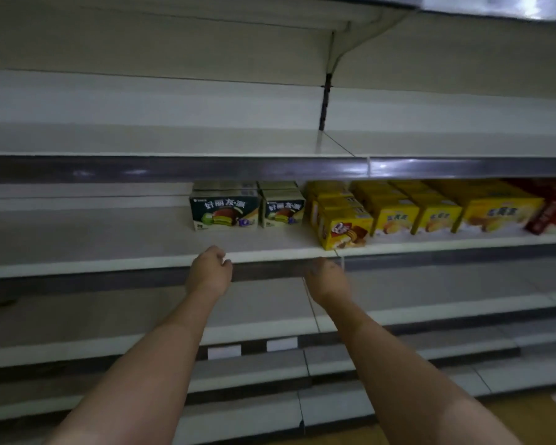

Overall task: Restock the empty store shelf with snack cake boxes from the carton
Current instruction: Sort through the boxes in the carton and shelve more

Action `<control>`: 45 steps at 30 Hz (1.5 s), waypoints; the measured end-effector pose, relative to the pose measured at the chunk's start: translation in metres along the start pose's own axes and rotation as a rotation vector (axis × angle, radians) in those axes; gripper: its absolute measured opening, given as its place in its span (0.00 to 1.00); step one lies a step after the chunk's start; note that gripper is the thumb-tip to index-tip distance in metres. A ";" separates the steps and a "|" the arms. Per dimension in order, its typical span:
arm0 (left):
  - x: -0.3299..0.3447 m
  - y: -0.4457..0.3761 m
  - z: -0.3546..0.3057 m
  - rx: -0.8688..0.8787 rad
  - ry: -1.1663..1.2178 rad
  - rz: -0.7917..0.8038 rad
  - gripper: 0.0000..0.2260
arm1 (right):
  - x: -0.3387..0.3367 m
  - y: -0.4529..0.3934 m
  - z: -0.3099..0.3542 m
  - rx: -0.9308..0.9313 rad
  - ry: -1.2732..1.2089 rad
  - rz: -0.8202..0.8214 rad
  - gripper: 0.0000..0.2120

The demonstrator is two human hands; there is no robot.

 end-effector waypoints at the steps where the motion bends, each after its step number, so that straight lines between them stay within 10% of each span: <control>1: 0.007 0.014 -0.002 -0.007 0.008 0.011 0.09 | -0.004 0.012 -0.010 -0.001 0.006 0.001 0.17; 16: 0.167 0.212 -0.029 0.176 -0.152 0.523 0.05 | -0.046 0.189 -0.207 0.401 -0.059 -0.036 0.23; 31: 0.335 0.491 -0.086 0.596 -0.420 1.068 0.10 | -0.099 0.512 -0.384 1.176 -0.108 -0.326 0.12; 45: 0.432 0.737 -0.106 0.634 -0.473 1.256 0.10 | -0.145 0.677 -0.555 1.325 -0.112 -0.266 0.13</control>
Point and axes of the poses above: each hand's wrist, its own y-axis away from the middle knuckle, its own x-axis out of the palm, z = x × y, the point moved 6 cm from there along -y, towards the middle knuckle, and after that the axes turned 8 degrees about -x, right-handed, at the moved point
